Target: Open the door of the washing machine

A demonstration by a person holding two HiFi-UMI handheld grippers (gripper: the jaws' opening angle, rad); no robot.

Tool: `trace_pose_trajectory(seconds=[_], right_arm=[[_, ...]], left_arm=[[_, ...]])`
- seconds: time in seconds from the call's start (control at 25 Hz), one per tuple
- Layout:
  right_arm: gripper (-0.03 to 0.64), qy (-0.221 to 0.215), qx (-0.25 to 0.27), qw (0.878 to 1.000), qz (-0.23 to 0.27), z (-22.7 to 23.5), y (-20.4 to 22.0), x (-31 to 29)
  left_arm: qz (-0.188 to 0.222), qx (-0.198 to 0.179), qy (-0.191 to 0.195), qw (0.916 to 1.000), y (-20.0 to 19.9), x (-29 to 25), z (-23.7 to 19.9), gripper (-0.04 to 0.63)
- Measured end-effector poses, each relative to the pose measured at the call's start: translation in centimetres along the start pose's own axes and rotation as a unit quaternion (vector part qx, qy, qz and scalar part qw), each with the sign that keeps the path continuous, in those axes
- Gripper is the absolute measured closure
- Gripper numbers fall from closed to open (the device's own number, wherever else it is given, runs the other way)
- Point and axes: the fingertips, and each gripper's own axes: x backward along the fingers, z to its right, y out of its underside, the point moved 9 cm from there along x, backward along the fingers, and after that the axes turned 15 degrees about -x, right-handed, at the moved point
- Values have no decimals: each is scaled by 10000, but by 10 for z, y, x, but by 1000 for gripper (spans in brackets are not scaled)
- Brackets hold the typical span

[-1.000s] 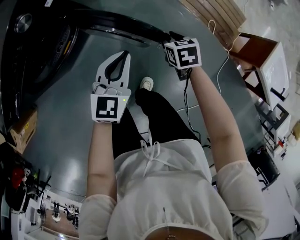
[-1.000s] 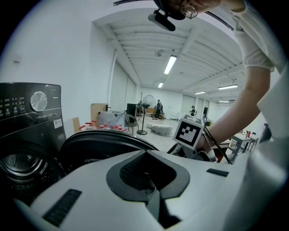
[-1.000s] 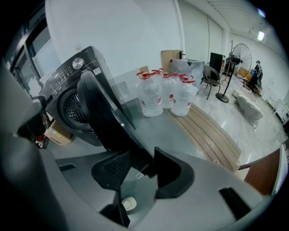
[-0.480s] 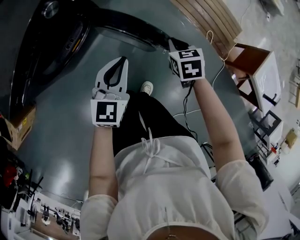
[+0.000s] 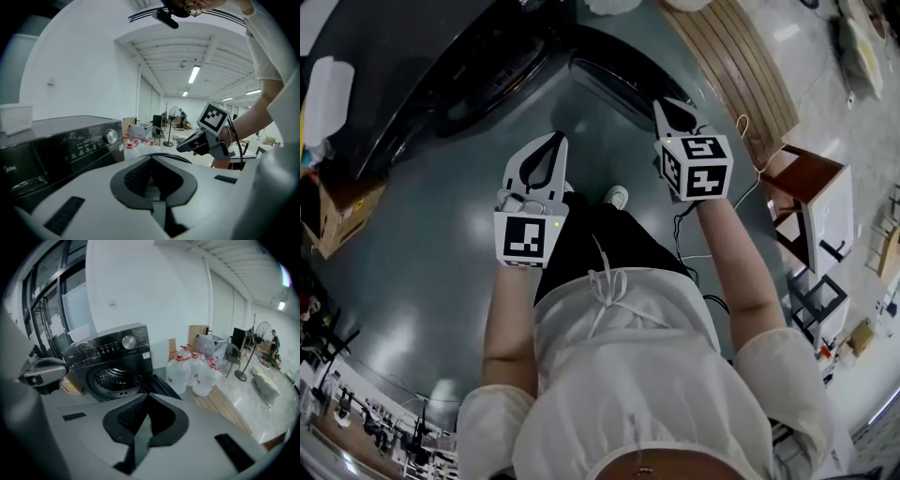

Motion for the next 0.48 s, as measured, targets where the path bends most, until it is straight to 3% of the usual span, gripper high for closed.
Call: trace_pose_trajectory(seconds=[0.28,0.48], right_arm=[[609,-772,582,9945,406,-125,-41,-4],[609,-1781,785,9791,589,-208,-72,-5]], left_arm=[[284,-31,-988,9947,4,90,-78,574],[240,-94,-1666,9857,2,153,-124,574]])
